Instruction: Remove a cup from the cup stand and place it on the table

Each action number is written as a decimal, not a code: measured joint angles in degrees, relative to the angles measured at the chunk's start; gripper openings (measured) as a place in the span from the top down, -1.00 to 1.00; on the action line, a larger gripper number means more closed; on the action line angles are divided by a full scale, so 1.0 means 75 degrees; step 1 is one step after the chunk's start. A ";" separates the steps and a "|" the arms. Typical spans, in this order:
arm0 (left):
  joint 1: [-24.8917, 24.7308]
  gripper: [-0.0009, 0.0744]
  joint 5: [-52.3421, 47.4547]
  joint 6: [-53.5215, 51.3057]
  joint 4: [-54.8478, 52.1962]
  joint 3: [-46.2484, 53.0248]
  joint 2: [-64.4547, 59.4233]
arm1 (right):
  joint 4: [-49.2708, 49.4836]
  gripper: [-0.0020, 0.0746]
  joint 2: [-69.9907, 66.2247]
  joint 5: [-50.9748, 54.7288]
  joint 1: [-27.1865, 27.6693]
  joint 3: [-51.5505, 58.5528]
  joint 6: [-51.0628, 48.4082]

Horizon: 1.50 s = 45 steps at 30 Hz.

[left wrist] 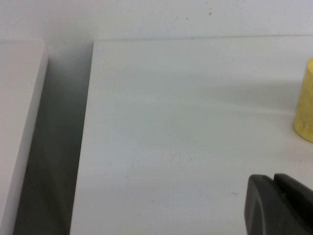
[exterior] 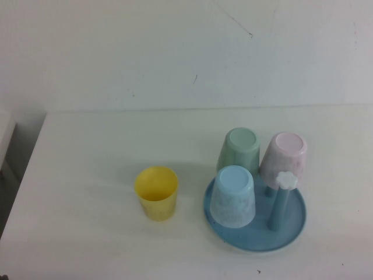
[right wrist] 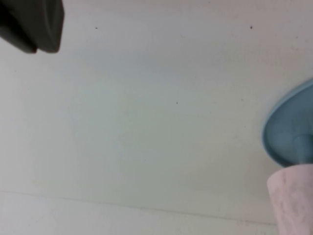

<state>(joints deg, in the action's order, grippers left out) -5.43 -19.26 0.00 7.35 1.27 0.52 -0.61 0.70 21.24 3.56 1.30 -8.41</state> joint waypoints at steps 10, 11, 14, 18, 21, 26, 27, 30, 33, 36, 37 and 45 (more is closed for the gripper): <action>0.0000 0.98 0.0015 0.0000 0.0000 0.0000 0.0000 | -0.0028 0.95 0.0000 0.0000 0.0000 0.0000 0.0000; 0.0000 0.98 0.0069 0.0000 0.0000 0.0000 0.0000 | -0.0028 0.95 0.0000 0.0000 0.0000 0.0000 0.0000; 0.0000 0.98 0.0418 0.0000 0.0000 0.0048 0.0000 | -0.0041 0.95 0.0000 -0.0169 0.0000 0.0017 0.0000; 0.0000 0.98 0.1442 0.0000 0.0000 0.0047 0.0000 | -0.0041 0.95 0.0000 -0.1073 0.0000 0.0036 0.0000; 0.0000 0.98 0.2616 0.0000 0.0000 0.0047 0.0000 | -0.0041 0.95 0.0000 -0.2355 0.0000 0.0036 0.0000; 0.0000 0.98 0.4682 0.0059 0.0000 0.0047 0.0000 | -0.0041 0.95 0.0000 -0.5037 0.0000 0.0036 0.0000; 0.0000 0.98 0.5090 0.0074 0.0000 0.0047 0.0000 | -0.0041 0.95 0.0000 -0.5540 0.0000 0.0036 0.0000; 0.0000 0.98 0.6045 0.0074 0.0000 0.0047 0.0000 | -0.0041 0.95 0.0000 -0.6722 0.0000 0.0036 0.0012; 0.0000 0.98 0.6643 0.0089 0.0000 0.0047 0.0000 | -0.0021 0.95 0.0000 -0.7447 0.0000 0.0036 0.0012; 0.0000 0.98 0.6811 0.0106 0.0000 0.0047 0.0000 | 0.0122 0.95 0.0000 -0.7563 0.0000 0.0036 0.0012; 0.0000 0.98 0.6811 0.0106 0.0000 0.0047 0.0000 | 0.0153 0.95 0.0000 -0.7488 0.0000 0.0036 0.0012; 0.0000 0.98 0.5370 -0.0533 0.2384 -0.0329 0.0031 | 0.0221 0.95 0.0000 -0.6404 0.0000 -0.0102 0.0302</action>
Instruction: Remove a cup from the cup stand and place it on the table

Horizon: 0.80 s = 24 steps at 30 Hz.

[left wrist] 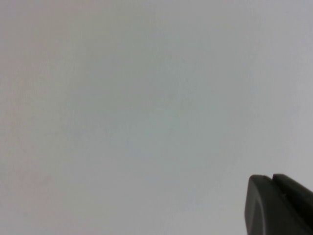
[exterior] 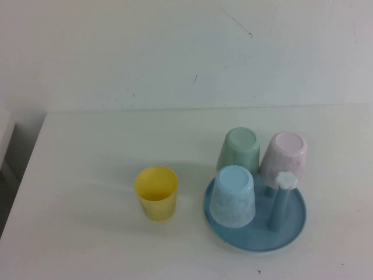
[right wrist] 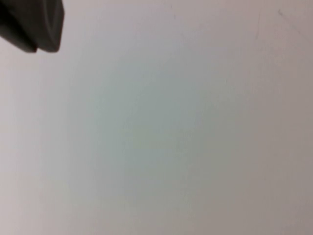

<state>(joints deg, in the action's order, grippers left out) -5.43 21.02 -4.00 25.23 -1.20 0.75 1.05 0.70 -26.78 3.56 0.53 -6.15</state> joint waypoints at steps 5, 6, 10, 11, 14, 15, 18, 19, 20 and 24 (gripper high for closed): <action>0.0000 0.98 -0.0850 -0.1892 0.0769 -0.1015 0.0000 | 0.0000 0.95 0.0000 0.2424 0.0000 -0.1283 0.0055; 0.0000 0.98 -0.1047 -0.2152 0.0803 -0.1203 0.0000 | 0.0000 0.95 0.0000 0.2804 0.0000 -0.1507 0.0055; 0.0000 0.98 -0.2355 -0.2624 0.0824 -0.2091 -0.0209 | 0.0000 0.95 -0.0279 0.3801 0.0000 -0.2535 0.0055; 0.0000 0.98 -0.2802 -0.2662 0.0824 -0.2322 -0.0369 | 0.0000 0.95 -0.0448 0.4016 0.0000 -0.2758 0.0055; 0.0000 0.98 -0.4102 -0.2685 0.0810 -0.3022 -0.1009 | 0.0000 0.95 -0.1011 0.4682 0.0000 -0.3326 0.0041; 0.0000 0.98 -0.4461 -0.2705 0.0810 -0.3210 -0.1217 | 0.0000 0.95 -0.1272 0.4988 0.0000 -0.3535 -0.0020; 0.0000 0.98 -0.5664 -0.2703 0.0810 -0.3865 -0.2039 | 0.0015 0.95 -0.2155 0.5977 0.0000 -0.4145 -0.0440; 0.0000 0.98 -0.6041 -0.2703 0.0810 -0.4099 -0.2360 | 0.0102 0.95 -0.2478 0.6244 0.0000 -0.4342 -0.0591; 0.0000 0.98 -0.6372 -0.2708 0.0810 -0.4330 -0.2692 | 0.0208 0.95 -0.2741 0.6583 0.0000 -0.4500 -0.0823; 0.0000 0.98 -0.7368 -0.2708 0.0827 -0.5210 -0.4035 | 0.1185 0.95 -0.4013 0.7723 0.0000 -0.5219 -0.2322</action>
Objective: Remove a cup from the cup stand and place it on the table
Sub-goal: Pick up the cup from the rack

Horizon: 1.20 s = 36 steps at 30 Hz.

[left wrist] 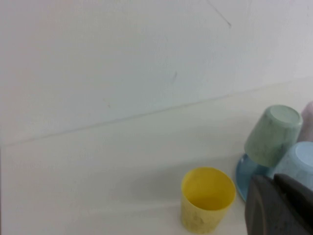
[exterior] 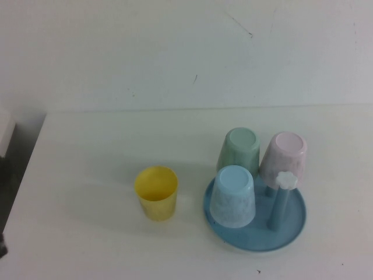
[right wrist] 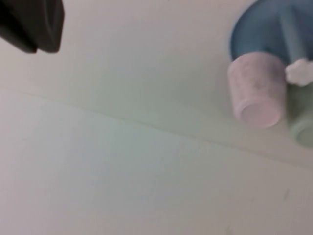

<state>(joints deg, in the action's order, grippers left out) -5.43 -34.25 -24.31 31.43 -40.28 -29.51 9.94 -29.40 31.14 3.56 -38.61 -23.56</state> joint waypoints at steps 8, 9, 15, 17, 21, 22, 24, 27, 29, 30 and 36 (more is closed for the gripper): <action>0.0013 0.98 -0.1495 -0.0521 0.0894 -0.1303 -0.2787 | 0.3681 0.95 -0.2674 0.1246 0.0000 -0.0973 -0.4447; 0.0013 0.98 -0.1625 -0.0722 0.1002 -0.1375 -0.3107 | 0.4096 0.95 -0.2971 0.1271 0.0000 -0.0992 -0.4763; -0.0204 0.98 -0.2011 -0.1602 0.1581 -0.1809 -0.4608 | 0.6041 0.95 -0.5168 0.1333 -0.0017 -0.1438 -0.7184; -0.0498 0.98 -0.1911 -0.1771 0.1632 -0.1973 -0.5011 | 0.5944 0.95 -0.5802 0.1300 -0.0167 -0.1714 -0.7377; -0.1254 0.98 -0.1701 -0.1909 0.1539 -0.2253 -0.5706 | 0.4997 0.95 -0.6706 0.1192 -0.0798 -0.2362 -0.6925; -0.1456 0.98 -0.1683 -0.1909 0.1472 -0.2293 -0.5819 | 0.4772 0.95 -0.6880 0.1192 -0.0955 -0.2516 -0.6790; -0.1783 0.98 -0.1654 -0.1909 0.1332 -0.2405 -0.6041 | 0.4284 0.95 -0.7180 0.1262 -0.1332 -0.2915 -0.6577; -0.2181 0.98 -0.1427 -0.1909 0.1201 -0.2468 -0.6269 | 0.3968 0.95 -0.7560 0.1489 -0.1750 -0.3509 -0.6459; -0.2313 0.98 -0.1235 -0.1909 0.1169 -0.2483 -0.6325 | 0.3938 0.92 -0.7840 0.1739 -0.1853 -0.3880 -0.6414; -0.2348 0.98 -0.1162 -0.1909 0.1150 -0.2483 -0.6337 | 0.3918 0.85 -0.8010 0.1922 -0.1886 -0.4092 -0.6392; -0.2379 0.98 -0.1066 -0.1926 0.1133 -0.2483 -0.6358 | 0.3719 -0.19 -0.8992 0.2681 -0.1899 -0.5176 -0.5741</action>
<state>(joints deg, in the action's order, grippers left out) -23.28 -42.24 -38.75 39.93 -58.90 -77.20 37.83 -96.84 51.25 -10.69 -77.43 -66.62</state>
